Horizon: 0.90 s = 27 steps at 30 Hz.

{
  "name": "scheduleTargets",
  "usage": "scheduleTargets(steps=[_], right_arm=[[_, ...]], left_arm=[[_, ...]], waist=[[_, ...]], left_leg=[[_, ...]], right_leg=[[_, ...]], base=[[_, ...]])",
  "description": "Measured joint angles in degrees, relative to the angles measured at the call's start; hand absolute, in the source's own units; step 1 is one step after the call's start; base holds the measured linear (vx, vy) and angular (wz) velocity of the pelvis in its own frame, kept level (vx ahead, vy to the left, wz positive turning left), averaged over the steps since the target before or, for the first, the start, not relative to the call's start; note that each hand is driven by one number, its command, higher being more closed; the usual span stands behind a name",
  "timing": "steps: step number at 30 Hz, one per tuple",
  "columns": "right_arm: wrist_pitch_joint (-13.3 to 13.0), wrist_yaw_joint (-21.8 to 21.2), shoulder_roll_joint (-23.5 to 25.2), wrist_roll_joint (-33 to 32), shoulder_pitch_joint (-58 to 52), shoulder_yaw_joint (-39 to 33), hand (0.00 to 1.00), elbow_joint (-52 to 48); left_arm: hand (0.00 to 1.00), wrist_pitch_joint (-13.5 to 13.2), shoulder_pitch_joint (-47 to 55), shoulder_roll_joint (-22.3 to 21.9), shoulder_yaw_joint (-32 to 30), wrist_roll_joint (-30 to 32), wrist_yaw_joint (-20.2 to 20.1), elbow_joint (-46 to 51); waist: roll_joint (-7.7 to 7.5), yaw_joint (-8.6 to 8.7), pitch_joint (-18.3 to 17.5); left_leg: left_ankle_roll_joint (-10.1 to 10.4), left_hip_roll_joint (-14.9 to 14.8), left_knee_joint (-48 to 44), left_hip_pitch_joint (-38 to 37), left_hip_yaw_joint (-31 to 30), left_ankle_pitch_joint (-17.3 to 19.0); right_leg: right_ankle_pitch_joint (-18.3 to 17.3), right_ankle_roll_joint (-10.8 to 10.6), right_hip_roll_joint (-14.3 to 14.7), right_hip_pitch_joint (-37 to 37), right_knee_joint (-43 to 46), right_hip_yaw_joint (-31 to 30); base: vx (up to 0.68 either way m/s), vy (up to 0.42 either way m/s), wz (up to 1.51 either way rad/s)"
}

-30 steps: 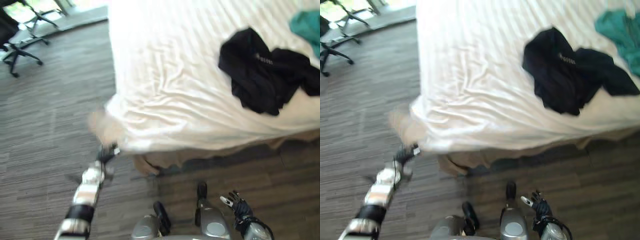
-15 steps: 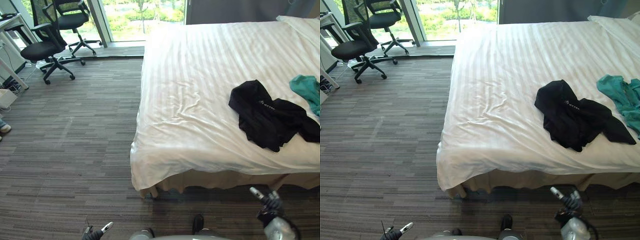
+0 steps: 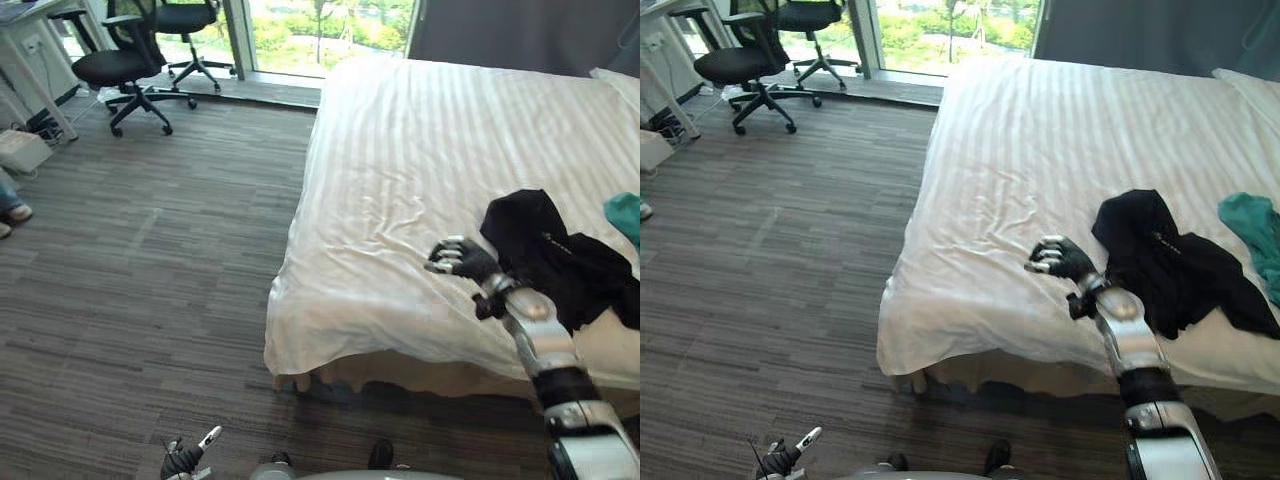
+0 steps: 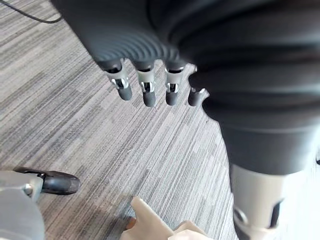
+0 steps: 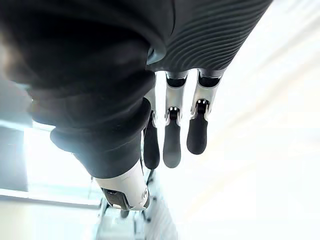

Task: Tidy the bed and pick cloth on bed and put in laundry

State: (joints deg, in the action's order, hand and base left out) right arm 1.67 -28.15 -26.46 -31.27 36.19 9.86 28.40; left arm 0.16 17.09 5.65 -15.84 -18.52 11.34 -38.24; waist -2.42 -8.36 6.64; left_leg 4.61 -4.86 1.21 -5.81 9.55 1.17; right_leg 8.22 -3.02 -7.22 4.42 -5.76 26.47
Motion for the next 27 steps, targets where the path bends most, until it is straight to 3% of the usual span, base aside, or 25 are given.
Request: scheduleTargets(steps=[1, 4, 5, 8, 9, 12, 15, 16, 20, 25, 27], right_arm=[[0.0, -0.4, 0.5, -0.9, 0.7, 0.3, 1.0, 0.3], [-0.2, -0.8, 6.2, -6.5, 9.1, 2.3, 1.0, 4.2], [-0.4, -0.5, 7.8, -8.4, 12.9, 2.3, 1.0, 6.0], [-2.5, 0.9, 10.1, -10.2, 22.6, 2.2, 1.0, 10.8], [-3.6, 1.4, 10.1, -10.2, 25.9, 2.1, 1.0, 12.8], [-4.6, 2.0, 10.1, -10.2, 27.6, 2.0, 1.0, 17.9], [-4.6, 2.2, 9.4, -9.6, 26.9, 1.9, 1.0, 21.4], [-4.6, 2.4, 8.8, -9.2, 26.8, 1.9, 1.0, 22.6], [-4.5, 7.6, 6.3, -6.4, 25.2, -0.7, 1.0, 28.5], [-2.3, 9.9, 7.1, -3.8, 14.1, -4.2, 1.0, 35.5], [-2.1, 10.4, 6.3, -1.3, 7.4, -8.7, 1.0, 40.1]], left_arm=[[0.0, -0.2, 0.0, -0.1, 0.0, 0.0, 0.0, -0.1], [0.0, -0.8, -0.9, -0.4, 0.2, 0.0, -0.8, 0.0], [0.0, -0.9, -2.0, -0.3, 0.2, 0.0, -2.0, 0.2], [0.0, -1.1, -4.9, -0.2, 0.8, -1.1, -4.2, 1.3], [0.0, -1.6, -5.4, -0.2, 2.1, -1.3, -4.9, 2.2], [0.0, -2.5, -5.9, 0.1, 5.1, -4.2, -4.8, 2.7], [0.0, -3.3, -7.9, 0.3, 8.0, -4.6, -4.9, 1.7], [0.0, -3.4, -9.7, 0.2, 10.2, -4.6, -4.9, 1.0], [0.0, -3.8, -15.9, -0.6, 16.9, -6.2, -5.2, -1.5], [0.0, -4.5, -17.7, -1.1, 20.5, -6.4, -5.1, -4.6], [0.0, -5.5, -18.0, -1.2, 20.8, -6.8, -5.1, -5.3]], waist=[[0.0, -0.36, 0.1], [-0.44, -3.83, 3.4], [-1.56, -5.18, 5.9], [-0.31, -7.63, 13.7], [1.02, -8.38, 16.3], [4.44, -8.55, 18.9], [6.36, -8.67, 20.1], [7.68, -8.99, 20.7], [12.39, -10.2, 22.7], [12.69, -10.72, 22.5], [12.69, -9.04, 22.5]], left_leg=[[0.0, 0.0, -0.1, 0.0, -0.3, 0.0], [-0.2, 0.3, -1.8, 2.4, -2.8, -0.2], [-0.5, 0.5, -3.1, 4.4, -3.9, -0.4], [-0.4, 0.8, -4.8, 10.3, -6.0, -1.6], [-0.5, 1.0, -5.3, 12.6, -6.4, -2.3], [-1.1, 2.0, -5.3, 17.4, -7.6, -4.3], [-1.9, 2.6, -5.7, 20.3, -7.9, -5.4], [-2.0, 2.9, -6.3, 21.6, -7.8, -5.5], [-2.6, 3.8, -8.1, 27.6, -7.7, -6.0], [-2.6, 3.9, -8.1, 30.0, -6.3, -6.2], [-2.3, 4.2, -7.8, 30.3, -6.4, -6.1]], right_leg=[[0.0, 0.0, 0.0, 0.2, 0.0, 0.3], [0.1, 0.0, -0.8, -0.1, -0.1, 2.6], [0.2, 0.1, -1.0, -0.8, 0.0, 3.5], [0.6, 0.5, -1.4, -4.4, 0.1, 6.0], [0.8, 0.8, -1.9, -6.6, 1.1, 6.6], [0.8, 0.9, -3.5, -12.3, 4.9, 7.3], [1.0, 1.6, -5.0, -15.6, 7.1, 7.6], [0.9, 1.7, -5.5, -17.1, 8.3, 7.5], [0.0, 2.5, -7.8, -24.6, 13.5, 6.5], [-0.1, 2.8, -8.0, -27.9, 13.9, 5.4], [-0.2, 2.9, -8.2, -28.1, 13.7, 5.6]], base=[[-0.02, 0.037, 0.44], [-0.1, 0.03, 0.4], [-0.18, -0.002, 0.53], [-0.22, -0.001, 0.45], [-0.22, 0.024, 0.27], [-0.16, 0.055, 0.22], [-0.06, 0.055, 0.11], [-0.06, 0.068, 0.04], [-0.07, 0.035, 0.01], [0.01, -0.023, -0.06], [0.01, -0.004, 0.02]])
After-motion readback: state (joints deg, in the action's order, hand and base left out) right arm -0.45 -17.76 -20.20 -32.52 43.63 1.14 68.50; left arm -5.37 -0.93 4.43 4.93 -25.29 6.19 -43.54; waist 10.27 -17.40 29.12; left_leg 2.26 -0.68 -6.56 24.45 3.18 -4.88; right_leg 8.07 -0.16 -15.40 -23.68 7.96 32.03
